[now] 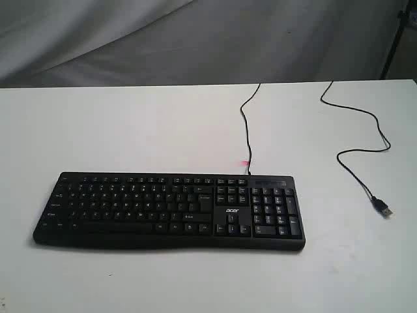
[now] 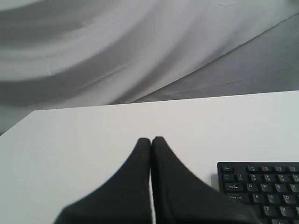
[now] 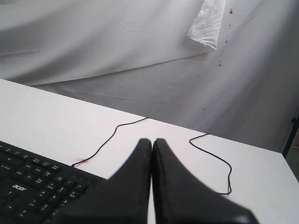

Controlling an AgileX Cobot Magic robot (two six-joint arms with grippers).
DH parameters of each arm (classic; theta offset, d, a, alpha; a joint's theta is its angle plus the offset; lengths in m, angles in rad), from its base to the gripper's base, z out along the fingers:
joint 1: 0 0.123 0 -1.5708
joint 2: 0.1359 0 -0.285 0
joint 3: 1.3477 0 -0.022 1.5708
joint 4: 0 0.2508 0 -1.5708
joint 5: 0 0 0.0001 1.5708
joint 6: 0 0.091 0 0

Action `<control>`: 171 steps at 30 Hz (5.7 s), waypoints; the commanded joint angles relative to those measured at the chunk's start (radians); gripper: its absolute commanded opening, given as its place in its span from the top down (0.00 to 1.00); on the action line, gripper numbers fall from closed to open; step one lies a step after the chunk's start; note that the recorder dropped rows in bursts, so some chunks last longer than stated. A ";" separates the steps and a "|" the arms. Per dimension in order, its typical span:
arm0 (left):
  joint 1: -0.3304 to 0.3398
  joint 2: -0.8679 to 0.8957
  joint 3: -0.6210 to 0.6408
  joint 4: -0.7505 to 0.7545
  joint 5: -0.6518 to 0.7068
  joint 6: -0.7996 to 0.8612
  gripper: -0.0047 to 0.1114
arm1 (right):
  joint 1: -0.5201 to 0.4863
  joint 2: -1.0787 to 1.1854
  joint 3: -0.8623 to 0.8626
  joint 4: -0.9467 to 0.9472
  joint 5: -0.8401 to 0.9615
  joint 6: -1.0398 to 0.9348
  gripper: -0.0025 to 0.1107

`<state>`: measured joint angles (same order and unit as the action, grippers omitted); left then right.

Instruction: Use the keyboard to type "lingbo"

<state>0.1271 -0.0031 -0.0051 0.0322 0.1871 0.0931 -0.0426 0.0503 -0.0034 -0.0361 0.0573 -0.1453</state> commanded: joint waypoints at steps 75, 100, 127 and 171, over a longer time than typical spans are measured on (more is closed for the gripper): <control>-0.004 0.003 0.005 -0.001 -0.004 -0.003 0.95 | 0.652 1.567 -1.287 0.261 0.550 -0.091 0.98; -0.004 0.003 0.005 -0.001 -0.004 -0.003 0.95 | 0.650 1.847 -1.052 0.290 -0.165 -0.296 0.98; -0.004 0.003 0.005 -0.001 -0.004 -0.003 0.95 | 0.599 2.016 -1.150 0.179 -0.104 -0.323 0.98; -0.004 0.003 0.005 -0.001 -0.004 -0.003 0.95 | 0.601 1.989 -1.207 0.131 0.014 -0.329 0.98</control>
<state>0.1271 -0.0031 -0.0051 0.0322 0.1871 0.0931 0.5587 2.0430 -1.1721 0.1202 0.0279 -0.4700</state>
